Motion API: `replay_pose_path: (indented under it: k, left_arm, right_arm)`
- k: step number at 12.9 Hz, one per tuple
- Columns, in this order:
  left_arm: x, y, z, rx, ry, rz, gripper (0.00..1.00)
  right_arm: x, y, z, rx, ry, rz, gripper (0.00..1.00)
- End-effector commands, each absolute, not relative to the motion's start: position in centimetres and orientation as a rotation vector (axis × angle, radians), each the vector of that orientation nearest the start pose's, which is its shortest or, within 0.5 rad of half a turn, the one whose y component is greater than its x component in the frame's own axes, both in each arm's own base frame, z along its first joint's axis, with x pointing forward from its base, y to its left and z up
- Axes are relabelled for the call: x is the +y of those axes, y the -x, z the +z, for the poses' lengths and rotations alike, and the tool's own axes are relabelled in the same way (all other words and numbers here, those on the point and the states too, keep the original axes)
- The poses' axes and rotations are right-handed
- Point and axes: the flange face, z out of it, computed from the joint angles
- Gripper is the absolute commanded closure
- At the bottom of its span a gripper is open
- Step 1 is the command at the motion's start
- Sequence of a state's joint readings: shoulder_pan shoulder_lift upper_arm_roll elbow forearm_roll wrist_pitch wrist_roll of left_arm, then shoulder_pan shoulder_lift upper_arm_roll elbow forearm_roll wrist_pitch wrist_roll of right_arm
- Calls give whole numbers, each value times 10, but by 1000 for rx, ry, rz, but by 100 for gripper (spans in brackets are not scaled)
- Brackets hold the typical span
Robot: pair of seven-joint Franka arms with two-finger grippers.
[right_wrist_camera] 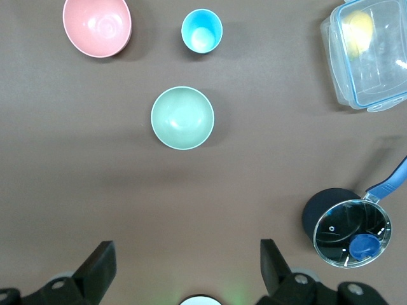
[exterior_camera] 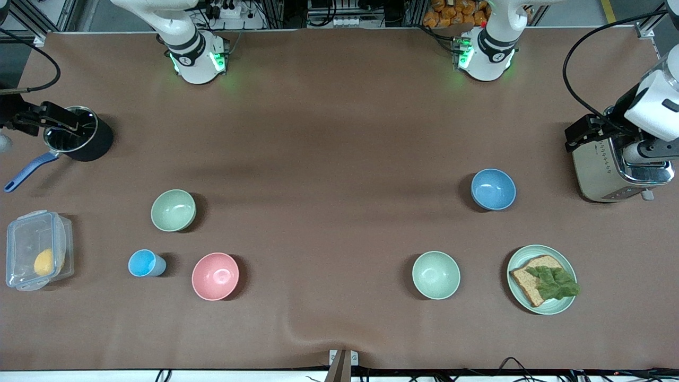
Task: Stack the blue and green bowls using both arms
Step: 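Move the left gripper down toward the blue bowl rim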
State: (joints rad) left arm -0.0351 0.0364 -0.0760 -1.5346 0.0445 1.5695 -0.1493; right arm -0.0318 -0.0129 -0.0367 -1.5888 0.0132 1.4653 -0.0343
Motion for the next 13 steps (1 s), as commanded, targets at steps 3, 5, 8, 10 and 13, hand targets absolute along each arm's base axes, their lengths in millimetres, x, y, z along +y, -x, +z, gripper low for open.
replay_pose_path:
  k: [3,5,8,10,13]
  left_arm:
    - [-54,-561,625,-29,3113,12,0]
    - [-47,-565,619,-46,3119,27,0]
    - [-36,-578,563,-59,3102,178,0]
    - [-25,-579,517,-107,3098,205,0]
    - [-5,-571,442,-148,3095,213,0]
  right_arm:
    - [-35,-533,618,56,3138,174,0]
    - [-36,-532,618,58,3138,174,0]
    - [-37,-533,615,61,3135,183,0]
    - [-37,-534,614,61,3137,188,0]
    - [-36,-535,611,58,3135,188,0]
